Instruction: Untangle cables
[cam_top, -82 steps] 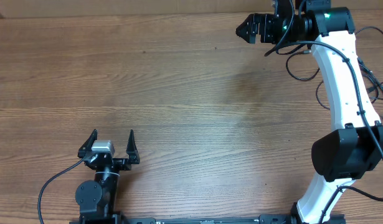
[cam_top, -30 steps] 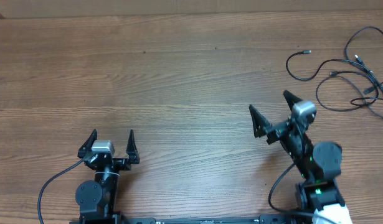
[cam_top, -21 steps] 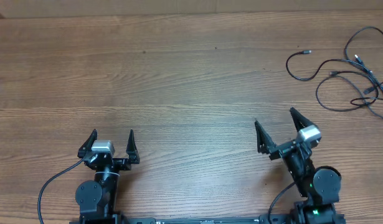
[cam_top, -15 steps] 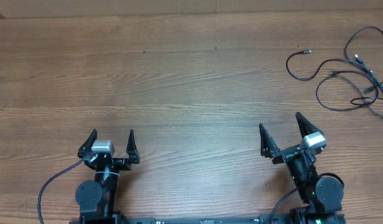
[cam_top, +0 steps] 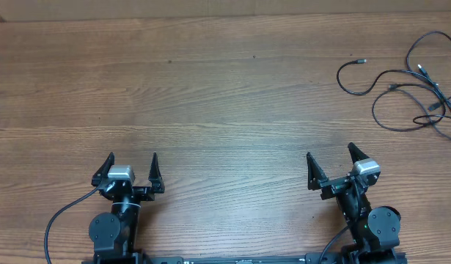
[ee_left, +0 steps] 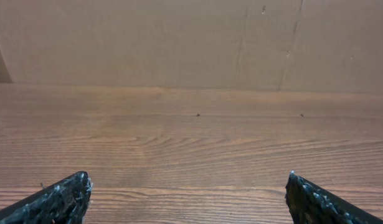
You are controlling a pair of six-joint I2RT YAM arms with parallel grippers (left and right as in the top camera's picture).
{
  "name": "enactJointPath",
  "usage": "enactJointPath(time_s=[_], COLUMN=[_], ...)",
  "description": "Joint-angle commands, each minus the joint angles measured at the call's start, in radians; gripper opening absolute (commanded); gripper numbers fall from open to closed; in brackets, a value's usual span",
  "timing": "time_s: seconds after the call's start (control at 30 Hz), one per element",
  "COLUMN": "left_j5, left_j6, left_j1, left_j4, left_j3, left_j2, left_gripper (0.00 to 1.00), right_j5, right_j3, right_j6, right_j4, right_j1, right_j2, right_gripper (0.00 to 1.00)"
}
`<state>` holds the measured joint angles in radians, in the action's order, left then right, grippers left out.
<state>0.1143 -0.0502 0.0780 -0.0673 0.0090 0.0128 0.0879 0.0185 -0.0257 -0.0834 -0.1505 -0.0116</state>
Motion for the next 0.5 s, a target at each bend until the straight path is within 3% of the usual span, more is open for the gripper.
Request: enactJointPath(time_s=[0.0,0.47], left_j5=[-0.011,-0.011], left_j6=[0.01,0.01], left_j1=[-0.005,-0.005], left_j4=[-0.003,-0.003], left_j3=[-0.004,-0.004], left_j2=[-0.009,-0.009], left_gripper=[1.0,1.0], right_j5=[-0.017,-0.016], right_j3=[-0.01,-0.01], right_j6=[-0.001,-0.001], right_j4=[0.003,0.004], right_j1=[0.003,0.013], right_j2=[0.01,0.01], right_gripper=[1.0,1.0])
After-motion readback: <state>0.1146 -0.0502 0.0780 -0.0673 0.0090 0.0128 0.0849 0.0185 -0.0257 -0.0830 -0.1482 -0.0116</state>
